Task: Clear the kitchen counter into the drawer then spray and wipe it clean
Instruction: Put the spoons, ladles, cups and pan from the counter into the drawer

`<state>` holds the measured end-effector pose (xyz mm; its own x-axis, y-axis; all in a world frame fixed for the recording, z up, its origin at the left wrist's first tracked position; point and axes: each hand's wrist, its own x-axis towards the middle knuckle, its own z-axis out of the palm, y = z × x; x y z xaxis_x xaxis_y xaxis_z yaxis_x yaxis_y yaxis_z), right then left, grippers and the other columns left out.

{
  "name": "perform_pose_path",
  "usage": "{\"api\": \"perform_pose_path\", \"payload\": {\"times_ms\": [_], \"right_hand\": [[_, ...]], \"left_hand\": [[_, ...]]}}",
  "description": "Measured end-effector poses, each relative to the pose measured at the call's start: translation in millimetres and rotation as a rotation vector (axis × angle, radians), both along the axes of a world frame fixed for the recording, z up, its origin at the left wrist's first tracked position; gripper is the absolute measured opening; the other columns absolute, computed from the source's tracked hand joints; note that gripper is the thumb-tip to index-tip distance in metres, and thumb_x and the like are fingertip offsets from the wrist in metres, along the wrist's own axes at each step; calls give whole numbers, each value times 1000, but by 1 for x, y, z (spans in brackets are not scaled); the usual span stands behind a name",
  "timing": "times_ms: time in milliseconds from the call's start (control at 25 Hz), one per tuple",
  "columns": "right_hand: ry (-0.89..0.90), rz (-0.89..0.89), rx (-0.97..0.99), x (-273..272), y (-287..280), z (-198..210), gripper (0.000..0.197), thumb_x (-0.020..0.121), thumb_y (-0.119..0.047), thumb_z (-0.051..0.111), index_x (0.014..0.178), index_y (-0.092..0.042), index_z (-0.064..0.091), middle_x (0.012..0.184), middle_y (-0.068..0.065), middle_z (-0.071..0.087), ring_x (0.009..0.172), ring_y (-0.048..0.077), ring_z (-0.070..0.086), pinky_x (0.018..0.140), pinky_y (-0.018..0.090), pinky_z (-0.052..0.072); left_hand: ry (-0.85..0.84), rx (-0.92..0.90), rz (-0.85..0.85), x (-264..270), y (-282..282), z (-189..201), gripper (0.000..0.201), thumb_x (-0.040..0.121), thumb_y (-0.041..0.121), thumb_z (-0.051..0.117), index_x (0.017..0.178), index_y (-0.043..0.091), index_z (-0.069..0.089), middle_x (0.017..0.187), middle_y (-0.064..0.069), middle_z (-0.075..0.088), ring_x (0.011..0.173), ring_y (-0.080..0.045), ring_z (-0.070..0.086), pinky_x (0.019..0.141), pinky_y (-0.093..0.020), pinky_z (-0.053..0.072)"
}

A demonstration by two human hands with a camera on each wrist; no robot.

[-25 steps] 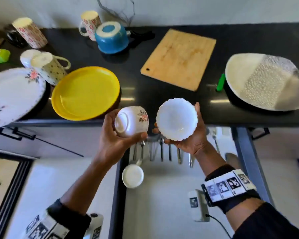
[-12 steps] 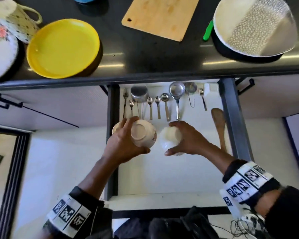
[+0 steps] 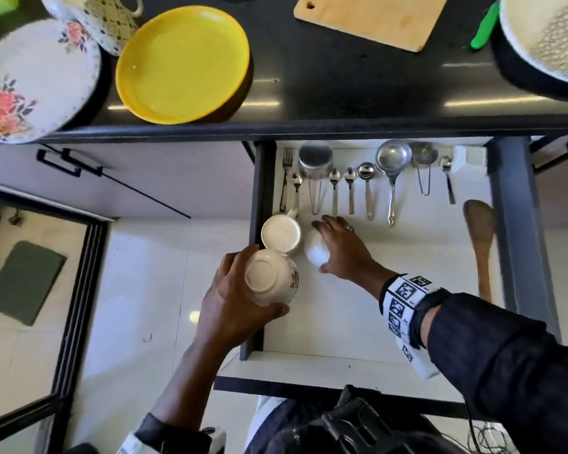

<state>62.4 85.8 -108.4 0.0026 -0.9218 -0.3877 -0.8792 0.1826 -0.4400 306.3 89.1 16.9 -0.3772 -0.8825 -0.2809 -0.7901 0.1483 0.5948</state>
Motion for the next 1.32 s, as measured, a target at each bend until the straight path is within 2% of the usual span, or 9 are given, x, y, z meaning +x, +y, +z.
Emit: {"api": "perform_pose_path", "payload": {"times_ms": [240, 440, 640, 800, 880, 1000, 1080, 1200, 1320], "right_hand": [[41, 7, 92, -1, -12, 3, 110, 62, -29, 91, 152, -15, 29, 156, 11, 25, 146, 34, 17, 116, 48, 27], [-41, 21, 174, -14, -2, 17, 129, 62, -19, 91, 157, -23, 4, 163, 13, 7, 150, 39, 0, 118, 53, 23], [-52, -128, 233, -65, 48, 29, 126, 68, -16, 87, 157, -23, -2, 165, 5, 2, 152, 30, -2, 117, 43, 27], [11, -193, 396, -99, 88, 24, 125, 70, -25, 87, 157, -11, -2, 165, 9, -6, 152, 30, 3, 116, 44, 28], [8, -179, 405, -106, 91, 24, 121, 69, -26, 88, 156, -11, 5, 165, 10, 0, 151, 31, 12, 114, 47, 33], [-50, -248, 388, -117, 82, 26, 117, 65, -24, 90, 155, -17, 16, 158, 9, 31, 139, 31, 39, 106, 45, 43], [-96, -289, 398, -126, 78, 25, 121, 63, -24, 91, 156, -23, 13, 153, 9, 40, 135, 32, 45, 104, 45, 45], [-124, -270, 416, -137, 75, 25, 122, 65, -22, 90, 157, -23, 9, 155, 9, 37, 138, 30, 41, 106, 43, 43], [-106, -231, 426, -141, 74, 30, 112, 70, -19, 88, 156, -18, 16, 153, 9, 40, 136, 30, 44, 104, 40, 44]], "left_hand": [[54, 1, -24, -5, 3, -8, 104, 50, 46, 89, 140, 32, 38, 127, 10, 45, 114, -15, 49, 81, -37, 53], [137, -21, -121, -33, -5, -18, 106, 52, 48, 87, 142, 29, 35, 133, 4, 45, 120, -20, 48, 88, -46, 54], [132, 12, -294, -98, -18, -27, 108, 55, 44, 87, 145, 28, 30, 145, -3, 42, 129, -24, 44, 97, -50, 48], [-9, 102, -383, -162, -22, -47, 110, 57, 31, 92, 148, 23, 30, 148, -4, 38, 131, -28, 42, 100, -46, 45], [-88, 120, -434, -186, -21, -61, 112, 56, 33, 93, 148, 22, 30, 149, -4, 38, 130, -31, 43, 99, -46, 45], [-157, 149, -459, -203, -16, -83, 113, 56, 34, 92, 148, 23, 27, 149, -3, 37, 126, -32, 47, 94, -46, 49], [-184, 121, -478, -207, -15, -94, 111, 57, 34, 91, 146, 22, 26, 148, -3, 37, 123, -32, 50, 92, -45, 48], [-277, 9, -576, -210, -14, -106, 110, 58, 42, 89, 146, 20, 26, 147, -3, 40, 131, -28, 45, 116, -42, 25], [-364, -57, -612, -218, -13, -112, 110, 59, 49, 87, 146, 20, 26, 146, -4, 41, 133, -26, 45, 122, -42, 5]]}}
